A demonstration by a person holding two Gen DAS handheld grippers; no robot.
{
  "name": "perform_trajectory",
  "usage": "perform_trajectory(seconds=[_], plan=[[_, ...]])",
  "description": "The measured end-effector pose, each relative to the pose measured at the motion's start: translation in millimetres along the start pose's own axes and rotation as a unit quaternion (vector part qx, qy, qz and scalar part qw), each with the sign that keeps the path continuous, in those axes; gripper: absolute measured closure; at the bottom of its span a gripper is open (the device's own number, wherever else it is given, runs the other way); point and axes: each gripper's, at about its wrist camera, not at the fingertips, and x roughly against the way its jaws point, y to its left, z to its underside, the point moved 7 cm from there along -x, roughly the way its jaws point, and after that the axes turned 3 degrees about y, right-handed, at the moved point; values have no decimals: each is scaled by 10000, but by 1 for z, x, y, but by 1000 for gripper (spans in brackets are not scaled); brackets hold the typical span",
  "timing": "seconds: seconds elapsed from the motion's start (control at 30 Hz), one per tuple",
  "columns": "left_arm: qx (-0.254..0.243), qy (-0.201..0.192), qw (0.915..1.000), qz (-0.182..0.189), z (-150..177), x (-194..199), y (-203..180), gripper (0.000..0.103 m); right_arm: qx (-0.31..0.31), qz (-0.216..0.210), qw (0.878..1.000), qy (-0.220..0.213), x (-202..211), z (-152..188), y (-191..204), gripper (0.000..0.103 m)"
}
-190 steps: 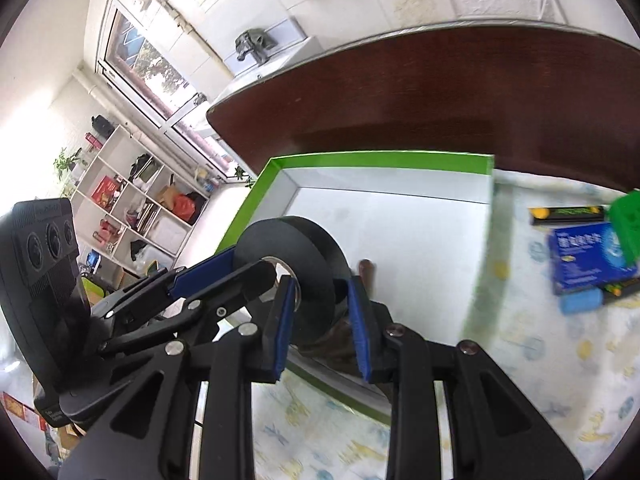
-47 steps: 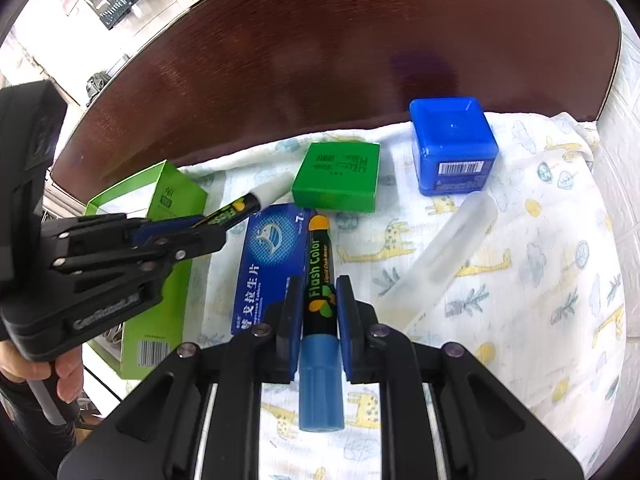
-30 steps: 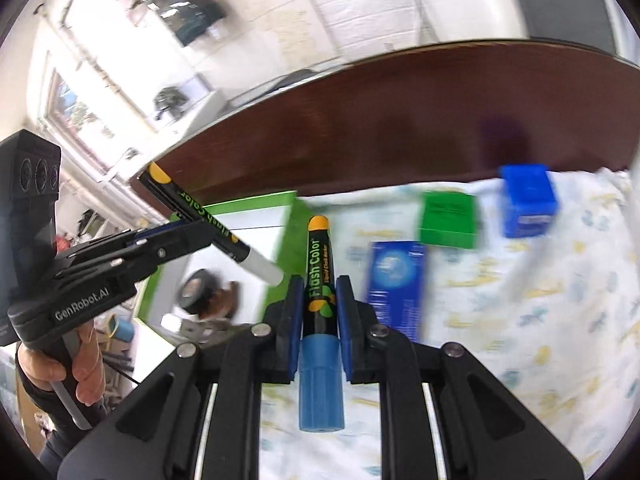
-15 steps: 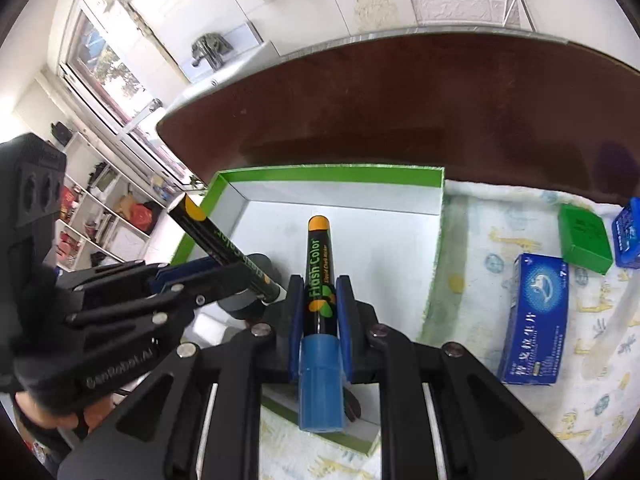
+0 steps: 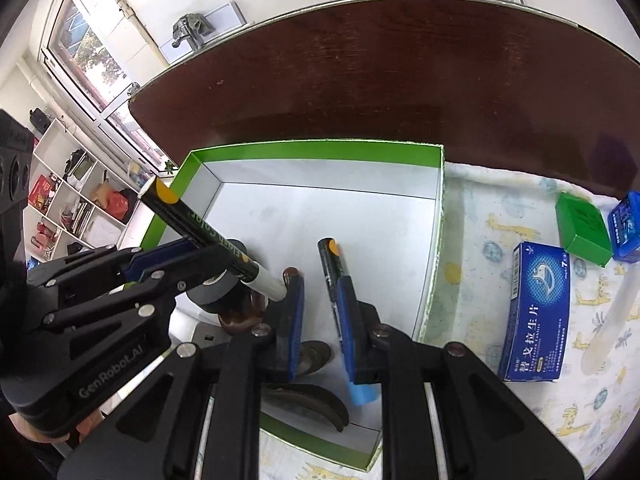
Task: Organize rigid objects
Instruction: 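Carry both markers into the green box and open both grippers, then move the right gripper to the blue medicine box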
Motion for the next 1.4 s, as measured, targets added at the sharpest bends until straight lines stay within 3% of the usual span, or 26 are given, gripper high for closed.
perform_trajectory(seconds=[0.4, 0.5, 0.67, 0.9, 1.07, 1.2, 1.23, 1.33, 1.4], plan=[[223, -159, 9995, -174, -11, 9, 9, 88, -205, -10, 9994, -262, 29, 0, -20, 85], [229, -212, 9995, -60, -13, 15, 1, 88, -342, 19, 9986, -405, 42, 1, -35, 85], [-153, -260, 9993, 204, -14, 22, -42, 88, -780, 347, 9943, -631, 62, 9, -84, 85], [-820, -166, 9942, 676, -15, 16, -126, 83, -1555, 583, 9843, -595, 77, 40, -163, 85], [-1193, -71, 9907, 646, -28, -9, -172, 82, -1597, 514, 9847, -476, 81, 66, -180, 84], [-1404, -3, 9893, 391, -45, -38, -193, 82, -1385, 384, 9894, -223, 72, 86, -173, 83], [-1425, 48, 9892, 346, -49, -46, -196, 82, -1347, 381, 9900, -192, 69, 88, -172, 80], [-1521, 159, 9880, 222, -58, -66, -203, 82, -1265, 573, 9902, -119, 60, 91, -171, 54], [-1548, 232, 9876, 122, -62, -79, -203, 82, -1185, 749, 9900, -133, 55, 89, -168, 48]])
